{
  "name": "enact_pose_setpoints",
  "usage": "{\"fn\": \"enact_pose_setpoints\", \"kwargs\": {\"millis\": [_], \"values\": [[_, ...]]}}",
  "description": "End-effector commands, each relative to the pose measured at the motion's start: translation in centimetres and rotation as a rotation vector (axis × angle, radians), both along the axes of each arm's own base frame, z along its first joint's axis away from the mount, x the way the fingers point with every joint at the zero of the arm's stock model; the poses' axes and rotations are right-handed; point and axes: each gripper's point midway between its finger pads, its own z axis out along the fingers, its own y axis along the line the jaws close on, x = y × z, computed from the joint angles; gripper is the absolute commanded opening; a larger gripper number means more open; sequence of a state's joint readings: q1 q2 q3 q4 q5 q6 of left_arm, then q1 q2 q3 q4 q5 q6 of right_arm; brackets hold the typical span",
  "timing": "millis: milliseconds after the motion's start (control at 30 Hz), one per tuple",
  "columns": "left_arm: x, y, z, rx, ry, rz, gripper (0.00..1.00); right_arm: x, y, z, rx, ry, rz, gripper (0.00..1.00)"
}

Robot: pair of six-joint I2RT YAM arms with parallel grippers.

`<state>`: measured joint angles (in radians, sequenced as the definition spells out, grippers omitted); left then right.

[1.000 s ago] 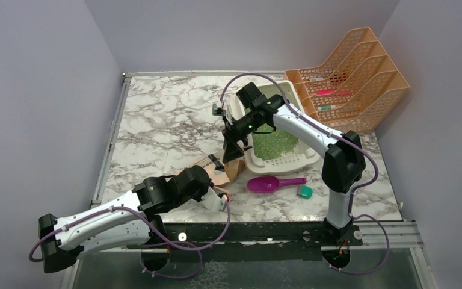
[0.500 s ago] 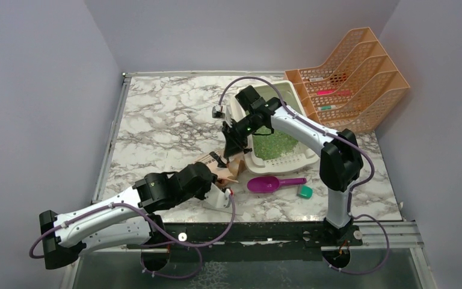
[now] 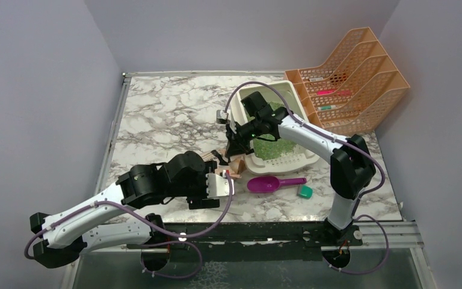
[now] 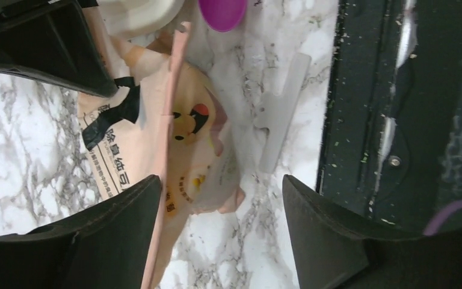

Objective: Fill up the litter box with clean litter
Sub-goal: Adjust the cat litter bag at the center of the board.

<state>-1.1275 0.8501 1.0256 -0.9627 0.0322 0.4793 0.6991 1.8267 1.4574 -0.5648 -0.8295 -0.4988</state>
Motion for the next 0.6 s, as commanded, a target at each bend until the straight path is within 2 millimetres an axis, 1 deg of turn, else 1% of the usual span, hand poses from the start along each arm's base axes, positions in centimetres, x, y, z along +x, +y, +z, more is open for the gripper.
{"fn": "enact_pose_setpoints", "kwargs": {"millis": [0, 67, 133, 300, 367, 400, 433, 500, 567], "values": [[-1.9, -0.8, 3.8, -0.121, 0.094, -0.002, 0.78, 0.9, 0.4, 1.8, 0.059, -0.124, 0.007, 0.13], [-1.3, -1.3, 5.5, -0.163, 0.107, 0.072, 0.83, 0.9, 0.4, 2.0, 0.069, -0.142, 0.006, 0.13], [-0.3, -1.8, 6.1, -0.169, 0.135, 0.178, 0.84, 0.8, 0.4, 2.2, 0.088, -0.160, 0.017, 0.13], [1.0, -2.9, 5.7, -0.156, 0.230, 0.385, 0.84, 0.2, 0.1, 2.2, 0.127, -0.206, 0.037, 0.13], [2.1, -3.0, 6.8, -0.234, 0.234, 0.512, 0.84, 0.1, -0.2, 2.0, 0.128, -0.221, 0.036, 0.13], [2.7, -2.9, 7.9, -0.300, 0.227, 0.573, 0.84, 0.1, -0.2, 1.9, 0.127, -0.226, 0.036, 0.13], [3.0, -2.5, 8.9, -0.360, 0.225, 0.622, 0.85, 0.0, -0.3, 1.8, 0.125, -0.233, 0.037, 0.13], [3.7, -0.9, 11.3, -0.510, 0.223, 0.746, 0.88, 0.0, -0.5, 1.6, 0.123, -0.242, 0.036, 0.13], [4.0, 0.5, 12.7, -0.632, 0.233, 0.825, 0.87, 0.0, -0.5, 1.5, 0.124, -0.245, 0.035, 0.13]]}}
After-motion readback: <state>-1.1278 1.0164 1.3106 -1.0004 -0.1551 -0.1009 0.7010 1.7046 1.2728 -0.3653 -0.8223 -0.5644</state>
